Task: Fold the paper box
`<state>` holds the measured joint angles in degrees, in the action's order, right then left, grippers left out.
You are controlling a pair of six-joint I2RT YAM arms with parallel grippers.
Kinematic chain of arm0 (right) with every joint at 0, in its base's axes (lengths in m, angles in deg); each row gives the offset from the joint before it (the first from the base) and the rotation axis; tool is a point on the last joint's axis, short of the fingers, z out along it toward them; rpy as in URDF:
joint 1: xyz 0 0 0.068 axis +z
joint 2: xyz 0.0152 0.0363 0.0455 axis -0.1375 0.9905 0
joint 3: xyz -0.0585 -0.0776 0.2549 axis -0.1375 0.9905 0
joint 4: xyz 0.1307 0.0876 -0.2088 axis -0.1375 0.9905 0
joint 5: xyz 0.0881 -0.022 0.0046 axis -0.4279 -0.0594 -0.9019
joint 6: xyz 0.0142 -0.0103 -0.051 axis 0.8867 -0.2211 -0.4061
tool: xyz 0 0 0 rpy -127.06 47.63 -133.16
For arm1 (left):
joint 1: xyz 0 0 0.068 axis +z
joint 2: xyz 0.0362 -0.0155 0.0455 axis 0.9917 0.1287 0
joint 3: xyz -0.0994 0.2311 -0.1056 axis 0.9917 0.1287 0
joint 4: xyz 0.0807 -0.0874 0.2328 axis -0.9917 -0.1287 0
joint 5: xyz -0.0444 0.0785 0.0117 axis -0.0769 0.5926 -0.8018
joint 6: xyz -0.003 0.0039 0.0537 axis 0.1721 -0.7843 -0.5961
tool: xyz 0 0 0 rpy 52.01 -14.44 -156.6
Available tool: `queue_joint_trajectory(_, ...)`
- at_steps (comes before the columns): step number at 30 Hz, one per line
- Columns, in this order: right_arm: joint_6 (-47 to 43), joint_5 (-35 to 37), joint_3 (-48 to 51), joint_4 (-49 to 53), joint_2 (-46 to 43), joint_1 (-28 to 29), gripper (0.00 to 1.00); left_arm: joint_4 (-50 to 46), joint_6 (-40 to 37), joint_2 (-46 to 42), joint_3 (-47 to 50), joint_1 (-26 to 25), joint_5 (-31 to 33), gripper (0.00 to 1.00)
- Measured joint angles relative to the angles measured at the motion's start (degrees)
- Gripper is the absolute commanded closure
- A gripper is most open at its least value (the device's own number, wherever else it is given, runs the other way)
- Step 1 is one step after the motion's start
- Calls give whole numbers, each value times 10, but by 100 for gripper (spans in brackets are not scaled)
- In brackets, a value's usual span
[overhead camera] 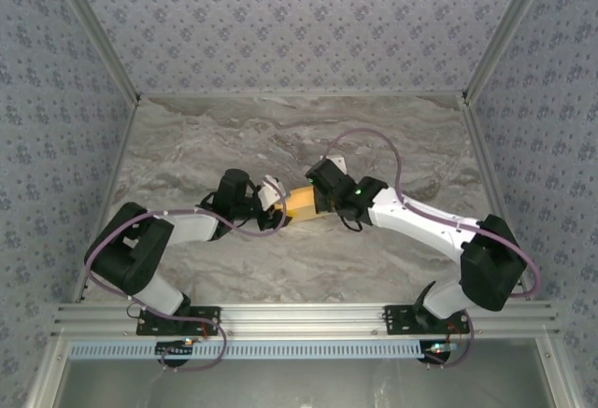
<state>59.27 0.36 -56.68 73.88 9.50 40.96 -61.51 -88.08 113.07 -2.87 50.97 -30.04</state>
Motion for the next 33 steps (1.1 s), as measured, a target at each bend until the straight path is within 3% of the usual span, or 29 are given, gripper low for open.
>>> queue_joint_trajectory(12,-11,24,56,-88,3,-6,100,-5,-12,36,-24,5,-31,51)
queue_joint_trajectory(20,-30,0,77,-135,-5,-24,100,-11,-14,48,-38,20,-50,49)
queue_joint_trajectory(33,13,5,120,-154,-41,-8,100,-12,14,23,-23,22,-18,41)
